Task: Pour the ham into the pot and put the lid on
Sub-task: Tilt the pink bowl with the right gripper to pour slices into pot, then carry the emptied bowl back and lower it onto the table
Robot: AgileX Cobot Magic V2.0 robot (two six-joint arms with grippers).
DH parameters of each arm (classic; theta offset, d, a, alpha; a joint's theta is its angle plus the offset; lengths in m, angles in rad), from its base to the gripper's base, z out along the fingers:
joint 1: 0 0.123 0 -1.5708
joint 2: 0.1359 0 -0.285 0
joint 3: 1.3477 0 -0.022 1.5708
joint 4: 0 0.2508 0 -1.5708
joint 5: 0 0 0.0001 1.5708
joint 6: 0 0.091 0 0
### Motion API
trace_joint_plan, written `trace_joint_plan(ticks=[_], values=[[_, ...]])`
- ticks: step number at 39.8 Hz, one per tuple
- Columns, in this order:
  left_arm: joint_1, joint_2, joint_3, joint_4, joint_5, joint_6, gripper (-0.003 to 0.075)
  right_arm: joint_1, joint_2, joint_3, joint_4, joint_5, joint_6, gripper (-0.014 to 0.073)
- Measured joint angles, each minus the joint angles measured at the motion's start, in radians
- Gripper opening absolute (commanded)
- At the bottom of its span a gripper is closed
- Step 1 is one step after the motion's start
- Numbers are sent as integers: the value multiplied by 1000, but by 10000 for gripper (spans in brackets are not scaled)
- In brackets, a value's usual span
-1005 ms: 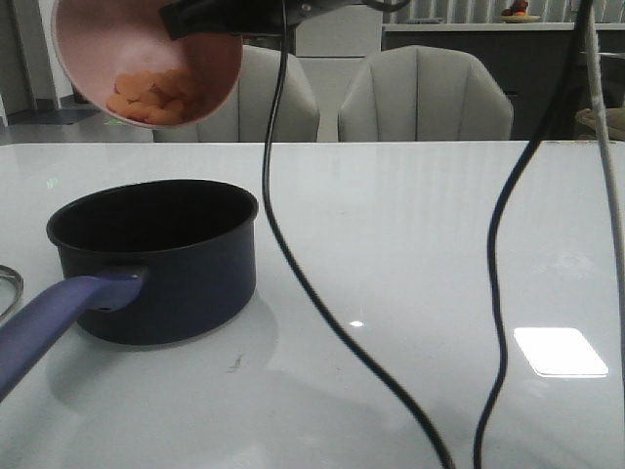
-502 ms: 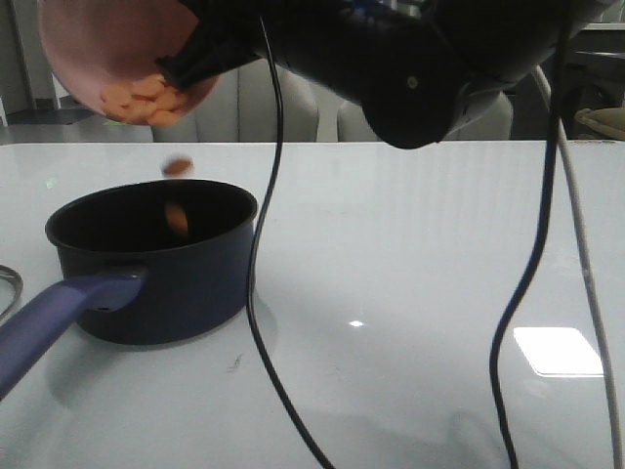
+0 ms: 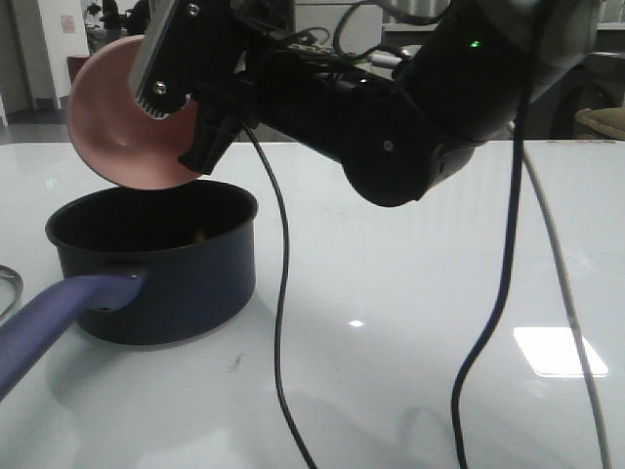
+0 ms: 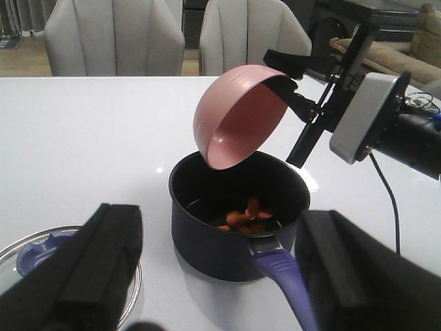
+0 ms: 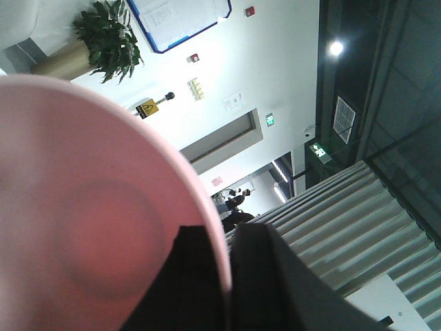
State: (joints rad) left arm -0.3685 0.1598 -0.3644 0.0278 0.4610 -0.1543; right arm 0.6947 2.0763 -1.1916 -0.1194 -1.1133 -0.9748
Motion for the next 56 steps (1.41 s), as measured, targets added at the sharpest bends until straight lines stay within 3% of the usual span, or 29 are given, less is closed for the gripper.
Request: trace_joint_plan(ticks=[8,14,21,29,37,47,56], values=[[0,0,0,0,0,0,512,0,0,0,27,-2,154,137],[0,0,0,0,0,0,512,0,-14,0,151,1,485,137],[0,0,0,0,0,0,512,0,-125,0,353,242,725,137],[0,0,0,0,0,0,512,-16,-343,-11,412,801,758,137],[0,0,0,0,0,0,512,-126,-492,-11,412,1190,758,137],[0,0,0,0,0,0,512,-336,-567,-11,412,1561,761,137],[0,0,0,0,0,0,512,-481,-547,-11,409,1756,763,137]])
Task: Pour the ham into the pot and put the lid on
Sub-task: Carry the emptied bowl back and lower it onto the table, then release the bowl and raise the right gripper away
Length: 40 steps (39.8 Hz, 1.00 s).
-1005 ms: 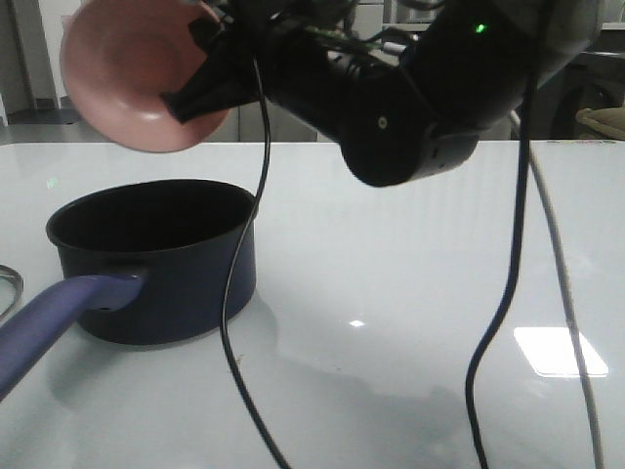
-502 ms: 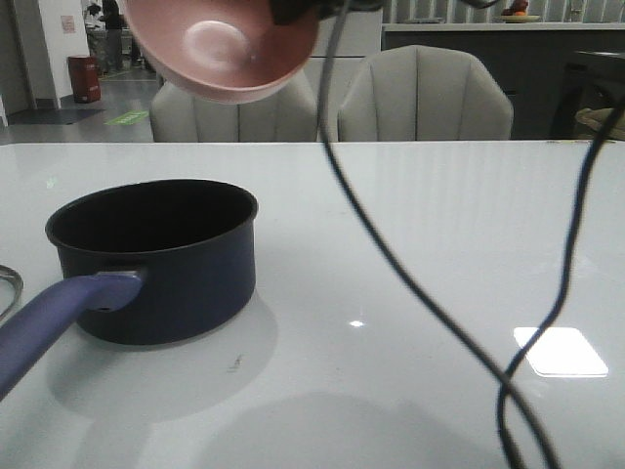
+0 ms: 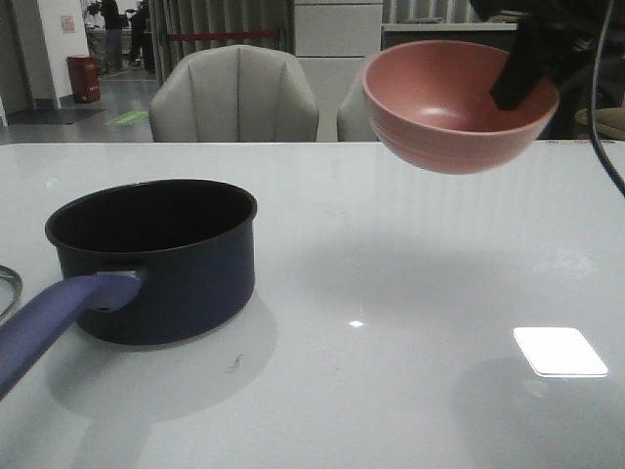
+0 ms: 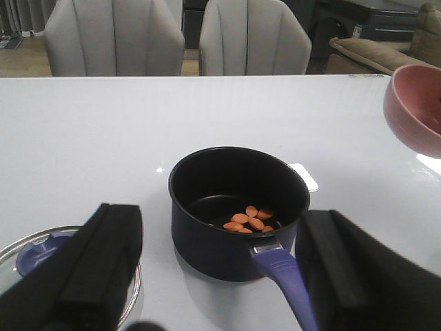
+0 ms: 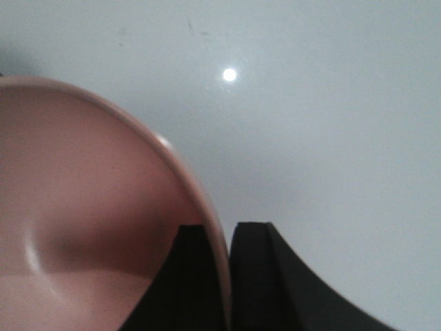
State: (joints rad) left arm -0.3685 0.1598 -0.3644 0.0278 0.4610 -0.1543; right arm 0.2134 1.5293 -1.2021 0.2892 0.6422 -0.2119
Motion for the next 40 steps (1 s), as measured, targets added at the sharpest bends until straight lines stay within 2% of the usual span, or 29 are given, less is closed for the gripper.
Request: trace_joint_plan(ticks=[7,15,19,24,28,33,40], values=[[0,0,0,0,0,0,512,-68,99,0,0,60,2,137],[0,0,0,0,0,2,512,-73,227,0,13,88,4,143],[0,0,0,0,0,2,512,-73,265,0,33,88,4,206],[0,0,0,0,0,2,512,-73,289,-2,42,84,4,350],[0,0,0,0,0,2,512,-73,291,-5,43,77,4,422],[0,0,0,0,0,2,512,-73,291,-8,40,75,0,434],[0,0,0,0,0,2,512,-73,168,-8,28,91,-100,434]])
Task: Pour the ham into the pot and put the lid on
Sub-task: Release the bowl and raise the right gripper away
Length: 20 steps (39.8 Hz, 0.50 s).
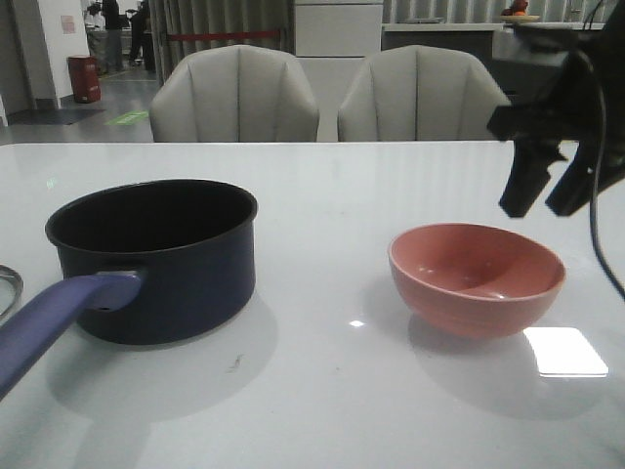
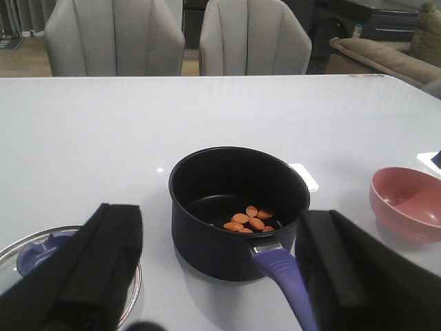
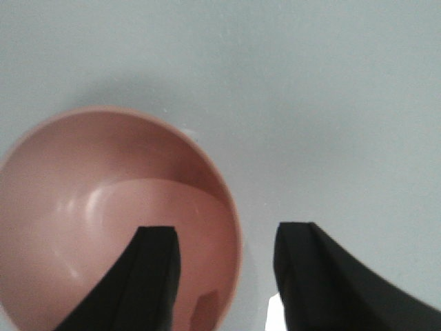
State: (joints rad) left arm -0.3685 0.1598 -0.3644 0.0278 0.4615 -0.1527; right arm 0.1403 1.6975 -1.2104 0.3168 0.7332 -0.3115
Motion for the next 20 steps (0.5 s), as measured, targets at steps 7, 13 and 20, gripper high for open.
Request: trace_joint_plan(ticks=[7,13,20], values=[[0,0,0,0,0,0,512,20,-235,91,14,-71,-36,434],[0,0,0,0,0,0,512,83,-441,233,29,-185,-44,434],[0,0,0,0,-6,0,512,164,-705,412,48,-317,-46,434]])
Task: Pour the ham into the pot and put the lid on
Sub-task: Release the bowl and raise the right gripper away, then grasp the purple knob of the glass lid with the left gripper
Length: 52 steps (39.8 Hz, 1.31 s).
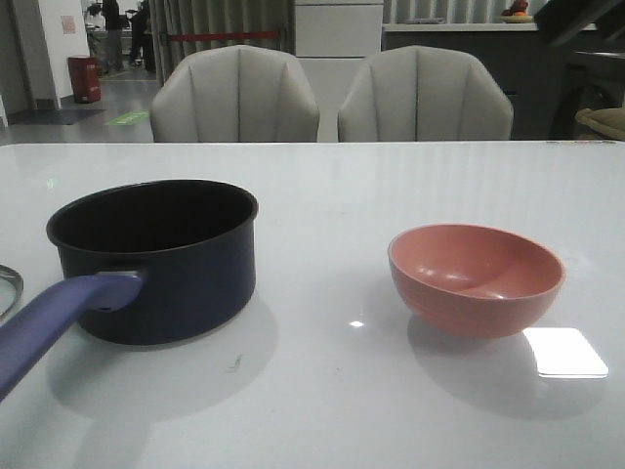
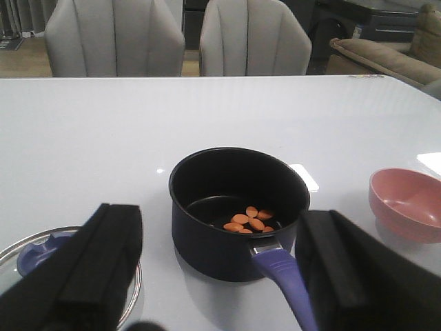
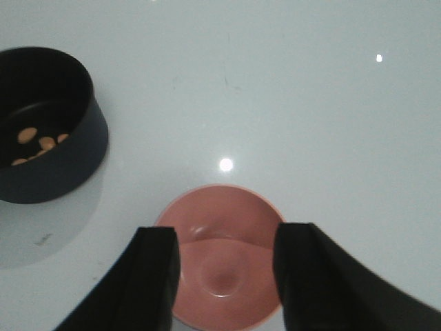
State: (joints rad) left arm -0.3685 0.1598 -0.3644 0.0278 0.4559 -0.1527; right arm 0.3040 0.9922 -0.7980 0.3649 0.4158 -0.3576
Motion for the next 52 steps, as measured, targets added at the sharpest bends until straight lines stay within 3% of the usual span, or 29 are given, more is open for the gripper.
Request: trace_joint_plan(ticks=[11,20,24,29,40,48,52], values=[[0,0,0,0,-38,0,512,71,-396,322,11,-127,0,434],[0,0,0,0,-47,0,512,73,-647,551,19,-337,0,430],[0,0,0,0,-47,0,512,73,-674,601,21,-380,0,386],[0,0,0,0,-47,0,512,73,-676,628,23,-382,0,139],[0,0,0,0,-47,0,522,73,-676,634,23,-370,0,161],[0,50,-50,56,38,0,650,73,-676,634,23,-366,0,161],[0,124,-98,87,93,-8,670,73,-676,634,23,-366,0,161]])
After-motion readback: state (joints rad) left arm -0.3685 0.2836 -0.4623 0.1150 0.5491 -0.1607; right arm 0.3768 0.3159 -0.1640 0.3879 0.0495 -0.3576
